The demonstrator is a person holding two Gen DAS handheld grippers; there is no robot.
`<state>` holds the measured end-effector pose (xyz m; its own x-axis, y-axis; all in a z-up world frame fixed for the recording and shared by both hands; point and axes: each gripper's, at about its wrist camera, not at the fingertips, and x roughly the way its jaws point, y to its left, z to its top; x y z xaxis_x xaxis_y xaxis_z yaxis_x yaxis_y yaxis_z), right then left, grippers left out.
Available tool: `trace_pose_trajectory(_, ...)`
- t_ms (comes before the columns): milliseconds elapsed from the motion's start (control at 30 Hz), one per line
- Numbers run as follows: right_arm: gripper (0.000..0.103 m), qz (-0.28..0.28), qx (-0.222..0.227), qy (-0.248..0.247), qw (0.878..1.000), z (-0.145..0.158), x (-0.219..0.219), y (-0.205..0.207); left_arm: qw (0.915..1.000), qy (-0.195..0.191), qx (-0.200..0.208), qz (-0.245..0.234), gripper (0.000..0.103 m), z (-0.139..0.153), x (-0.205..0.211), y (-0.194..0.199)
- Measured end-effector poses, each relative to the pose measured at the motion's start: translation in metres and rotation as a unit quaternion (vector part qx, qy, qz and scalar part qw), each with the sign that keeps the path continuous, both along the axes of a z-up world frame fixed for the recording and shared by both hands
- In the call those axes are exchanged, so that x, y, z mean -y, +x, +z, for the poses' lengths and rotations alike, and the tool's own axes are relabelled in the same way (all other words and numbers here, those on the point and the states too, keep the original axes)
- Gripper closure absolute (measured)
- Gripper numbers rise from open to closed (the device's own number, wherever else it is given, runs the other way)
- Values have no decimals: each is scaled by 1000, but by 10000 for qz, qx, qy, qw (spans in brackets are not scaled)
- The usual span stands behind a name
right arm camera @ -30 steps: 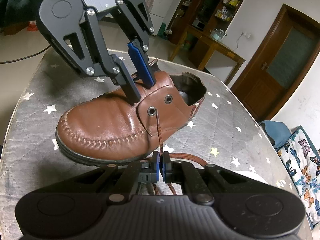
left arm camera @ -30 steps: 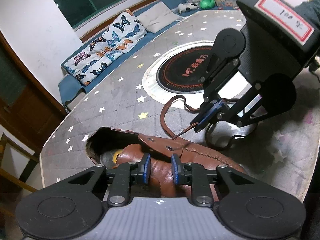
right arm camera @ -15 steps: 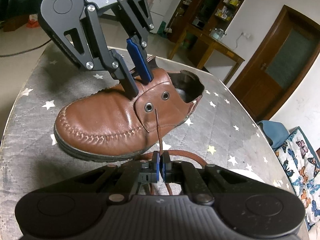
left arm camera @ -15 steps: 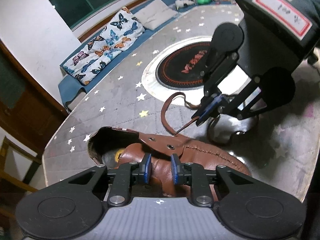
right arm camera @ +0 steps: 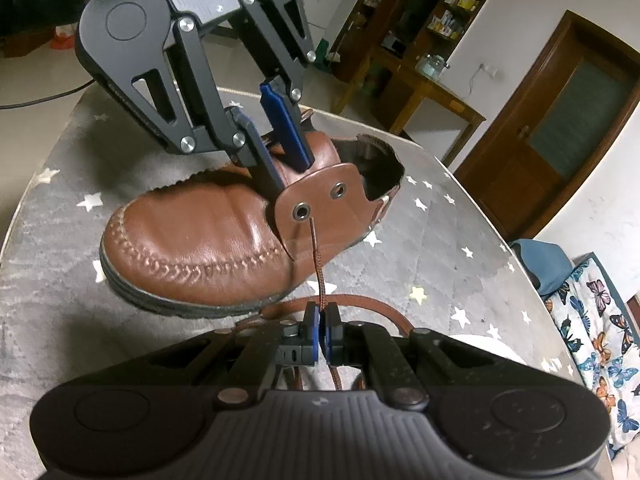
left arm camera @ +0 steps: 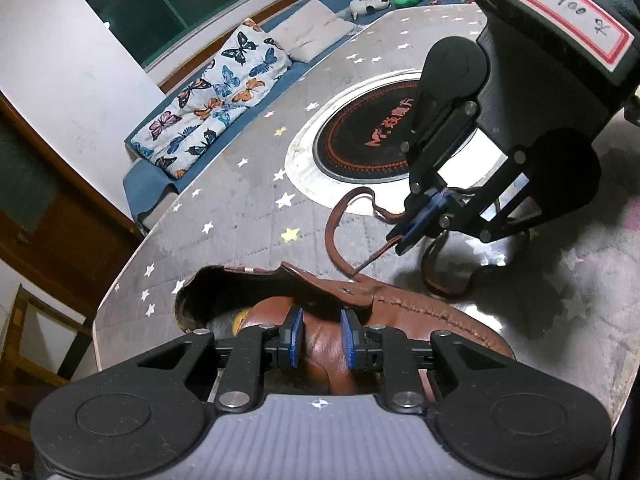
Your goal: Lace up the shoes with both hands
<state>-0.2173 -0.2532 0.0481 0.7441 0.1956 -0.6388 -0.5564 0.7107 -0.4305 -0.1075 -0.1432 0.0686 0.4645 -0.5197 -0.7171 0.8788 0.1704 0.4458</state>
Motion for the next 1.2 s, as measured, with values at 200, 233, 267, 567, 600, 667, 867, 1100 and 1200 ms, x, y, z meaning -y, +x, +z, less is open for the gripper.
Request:
trace_pose_trajectory(200, 101, 0, -21, -118, 9999, -1, -1, 0, 10000, -46, -10, -34, 80, 1, 2, -1)
trace_pose_trajectory(233, 100, 9, -21, -132, 9999, -2, -1, 0, 10000, -50, -10, -41, 80, 1, 2, -2)
trace_pose_trajectory(267, 101, 20, -20, -140, 9999, -2, -2, 0, 10000, -53, -9, -48, 80, 1, 2, -2)
trace_pose_trajectory(567, 101, 83, 19, -161, 9998, 1, -6, 1, 9999, -60, -22, -98, 80, 3, 2, -7)
trace_pose_trajectory(600, 100, 83, 26, -168, 9998, 1, -6, 1, 9999, -62, -25, -100, 80, 3, 2, -7)
trace_pose_trajectory(667, 100, 81, 29, -181, 9998, 2, -7, 1, 9999, -67, -32, -100, 80, 3, 3, -8)
trace_pose_trajectory(867, 101, 82, 76, -152, 9998, 4, -8, 2, 9999, -94, -65, -64, 80, 4, 3, -7)
trace_pose_trajectory(1100, 101, 93, 122, -108, 9998, 6, -10, 4, 9999, -117, -72, -34, 80, 3, 2, -8)
trace_pose_trajectory(1200, 101, 98, 143, -90, 9998, 8, -11, 5, 9999, -122, -68, -19, 80, 3, 2, -8)
